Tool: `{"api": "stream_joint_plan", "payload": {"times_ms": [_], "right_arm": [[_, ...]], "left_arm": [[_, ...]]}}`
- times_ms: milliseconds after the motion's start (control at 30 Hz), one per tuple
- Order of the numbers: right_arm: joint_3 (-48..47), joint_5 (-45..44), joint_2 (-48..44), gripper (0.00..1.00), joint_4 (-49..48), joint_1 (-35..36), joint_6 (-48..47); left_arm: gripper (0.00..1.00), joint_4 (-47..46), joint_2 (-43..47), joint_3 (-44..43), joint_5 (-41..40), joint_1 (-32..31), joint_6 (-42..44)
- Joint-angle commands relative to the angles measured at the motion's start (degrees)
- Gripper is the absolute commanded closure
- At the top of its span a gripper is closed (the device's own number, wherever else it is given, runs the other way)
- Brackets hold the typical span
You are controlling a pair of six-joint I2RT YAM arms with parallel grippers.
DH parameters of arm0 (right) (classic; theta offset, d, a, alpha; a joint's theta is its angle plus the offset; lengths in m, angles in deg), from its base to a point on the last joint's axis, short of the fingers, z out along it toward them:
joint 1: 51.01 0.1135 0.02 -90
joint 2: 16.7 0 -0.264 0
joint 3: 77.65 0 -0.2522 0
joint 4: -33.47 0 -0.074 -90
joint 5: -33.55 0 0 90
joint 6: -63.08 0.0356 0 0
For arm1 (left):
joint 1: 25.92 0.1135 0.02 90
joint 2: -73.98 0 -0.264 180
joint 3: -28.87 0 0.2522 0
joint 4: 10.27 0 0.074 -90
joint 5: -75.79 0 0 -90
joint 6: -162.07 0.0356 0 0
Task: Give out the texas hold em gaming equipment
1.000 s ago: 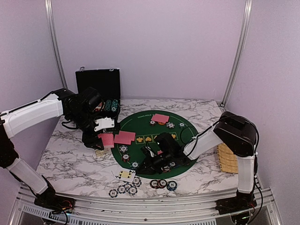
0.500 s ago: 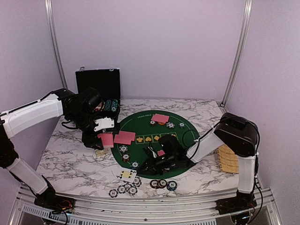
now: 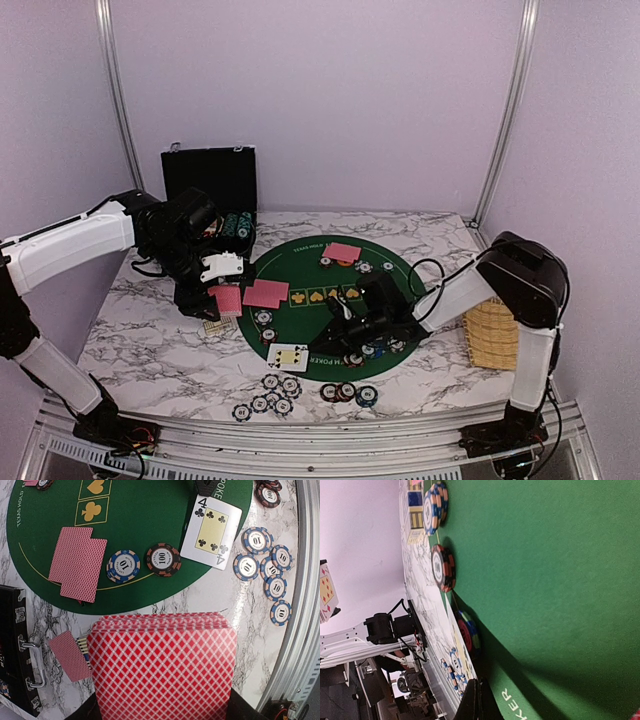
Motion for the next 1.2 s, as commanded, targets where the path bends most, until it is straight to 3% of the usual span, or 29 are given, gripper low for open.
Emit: {"api": "stream_joint_plan", "payload": {"times_ms": [0,400,733,833,933,1000,1067,1167], "right_arm": [[-3.61,0.11,-2.01,1.0,6.91,-2.88,-5.08],[-13.91,0.82,0.53,1.0,20.51,-11.95,-14.55],[-29.85,-1.38,8.5,1.0,33.11,-16.21,-22.78],[-31.73,-3.76,6.61,0.98,38.16,-14.86,-26.8],[-29.6,-8.05,3.55,0.77,41.23,-11.33,-30.52],[-28.2,-10.78,2.0,0.7,43.18,-9.01,-32.46],[-26.15,-13.24,-0.46,0.69,42.68,-6.46,-32.95],[-23.74,-15.97,-3.38,0.84,42.02,-2.38,-32.75]], "left_arm": [[1.0,1.15,1.63,0.63,0.09,0.34,0.46],[1.0,1.2,1.77,0.9,0.31,0.34,0.23],[1.0,1.24,1.66,0.84,0.22,0.34,0.11],[1.0,1.23,1.82,1.06,0.06,0.4,0.19],[1.0,1.24,1.73,1.12,0.37,0.35,0.25],[1.0,1.22,1.43,1.05,0.56,0.37,0.19],[1.0,1.24,1.21,0.84,0.56,0.39,0.07],[1.0,1.24,1.61,1.04,0.47,0.41,0.3]]}}
